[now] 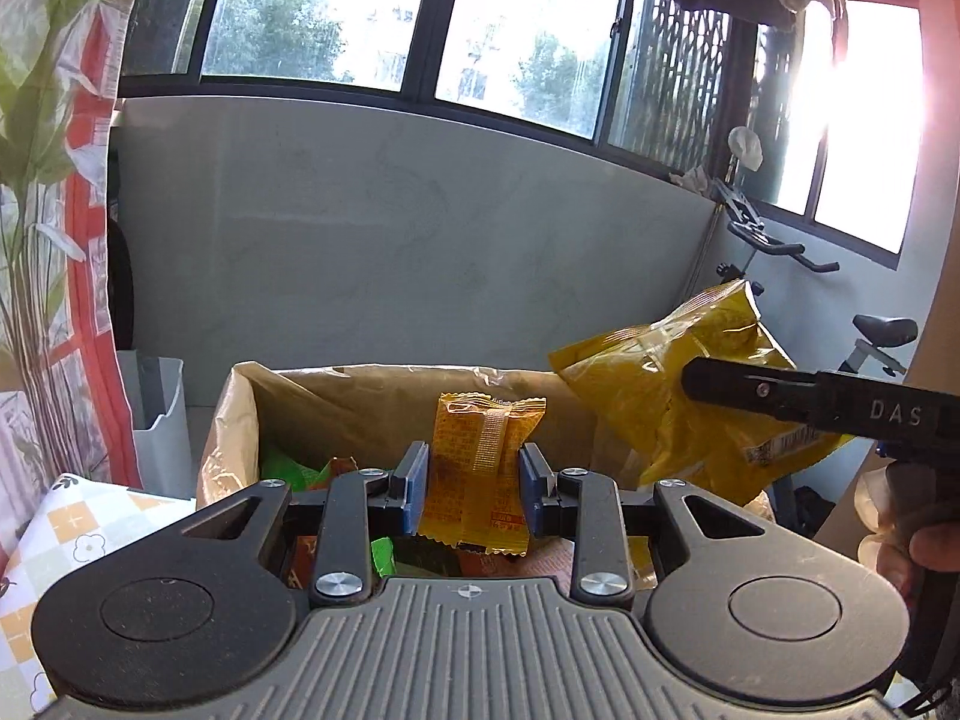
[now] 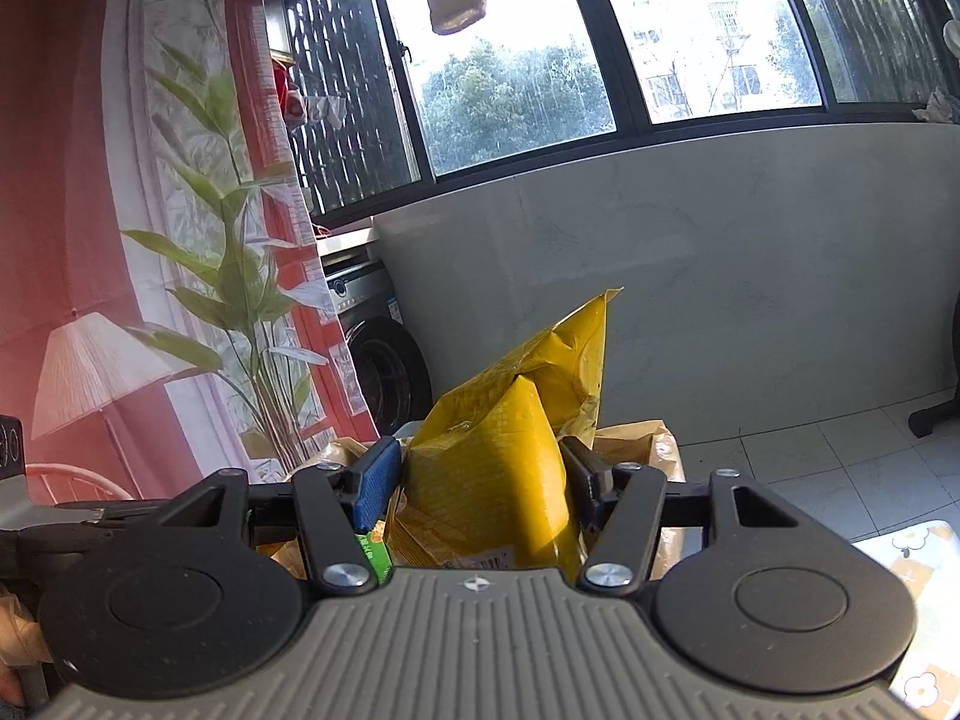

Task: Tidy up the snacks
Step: 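Lift both held snacks and carry them over the box, then open both tools to drop the snacks into the box, then move both tools back down to the remaining snacks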

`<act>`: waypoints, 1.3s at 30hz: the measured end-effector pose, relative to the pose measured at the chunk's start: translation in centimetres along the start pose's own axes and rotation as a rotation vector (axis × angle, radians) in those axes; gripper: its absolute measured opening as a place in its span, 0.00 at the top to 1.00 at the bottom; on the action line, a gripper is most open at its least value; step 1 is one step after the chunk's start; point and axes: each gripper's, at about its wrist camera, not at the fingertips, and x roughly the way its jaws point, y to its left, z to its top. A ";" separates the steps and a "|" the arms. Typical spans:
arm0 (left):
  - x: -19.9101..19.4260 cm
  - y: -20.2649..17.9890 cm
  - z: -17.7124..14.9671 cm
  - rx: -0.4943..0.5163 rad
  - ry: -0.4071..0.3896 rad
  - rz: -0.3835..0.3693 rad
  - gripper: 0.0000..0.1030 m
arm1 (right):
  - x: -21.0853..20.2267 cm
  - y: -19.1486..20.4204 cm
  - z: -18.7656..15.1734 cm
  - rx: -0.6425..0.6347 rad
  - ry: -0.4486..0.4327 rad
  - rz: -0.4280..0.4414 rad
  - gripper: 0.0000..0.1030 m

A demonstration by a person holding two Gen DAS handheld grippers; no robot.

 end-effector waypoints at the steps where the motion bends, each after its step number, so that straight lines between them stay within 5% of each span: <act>1: 0.6 0.0 0.1 -0.004 0.002 -0.003 0.68 | 0.9 0.0 -0.2 -0.011 0.009 -0.009 0.42; 6: 3.1 0.1 -0.1 0.003 0.015 0.023 0.64 | 4.4 -0.3 -1.8 -0.034 0.074 -0.027 0.40; 8: 3.6 0.1 -0.3 0.012 0.022 0.074 0.54 | 5.4 -0.6 -2.4 -0.026 0.100 -0.040 0.38; 10: 3.8 0.6 -0.3 0.003 0.029 0.075 0.52 | 5.5 -0.7 -2.7 -0.028 0.104 -0.058 0.28; 24: -4.2 2.4 -1.5 -0.003 0.001 0.098 0.52 | -1.5 1.1 -3.6 -0.093 0.031 -0.032 0.24; 31: -8.6 3.4 -4.6 -0.013 -0.004 0.132 0.52 | -5.6 1.7 -7.1 -0.100 -0.036 -0.065 0.24; 39: -9.2 4.1 -8.7 -0.043 0.056 0.126 0.52 | -8.1 1.6 -12.3 -0.106 -0.057 -0.121 0.24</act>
